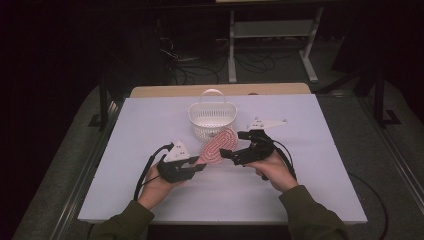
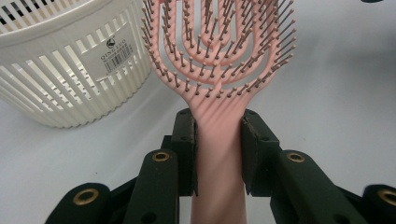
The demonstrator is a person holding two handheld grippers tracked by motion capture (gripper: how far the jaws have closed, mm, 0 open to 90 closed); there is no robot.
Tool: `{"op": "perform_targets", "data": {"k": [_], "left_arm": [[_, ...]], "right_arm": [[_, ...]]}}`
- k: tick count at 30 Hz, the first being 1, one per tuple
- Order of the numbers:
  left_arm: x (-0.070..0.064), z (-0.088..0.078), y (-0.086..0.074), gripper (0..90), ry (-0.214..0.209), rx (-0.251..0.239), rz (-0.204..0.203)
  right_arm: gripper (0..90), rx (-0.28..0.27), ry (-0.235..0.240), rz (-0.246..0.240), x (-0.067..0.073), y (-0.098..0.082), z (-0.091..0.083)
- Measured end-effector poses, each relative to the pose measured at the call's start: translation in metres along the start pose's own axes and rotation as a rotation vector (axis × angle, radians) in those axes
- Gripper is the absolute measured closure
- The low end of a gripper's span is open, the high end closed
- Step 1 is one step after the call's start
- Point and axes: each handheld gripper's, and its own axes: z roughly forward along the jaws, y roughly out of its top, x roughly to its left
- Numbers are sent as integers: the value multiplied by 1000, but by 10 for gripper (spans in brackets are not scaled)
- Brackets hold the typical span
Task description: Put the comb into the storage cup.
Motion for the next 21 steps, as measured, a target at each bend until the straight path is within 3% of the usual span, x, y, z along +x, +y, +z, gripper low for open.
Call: {"op": "perform_targets", "data": {"k": [21], "left_arm": [[2, 1, -3, 701, 21, -7, -16]], "right_arm": [[1, -15, 10, 13, 0, 11, 25]]}}
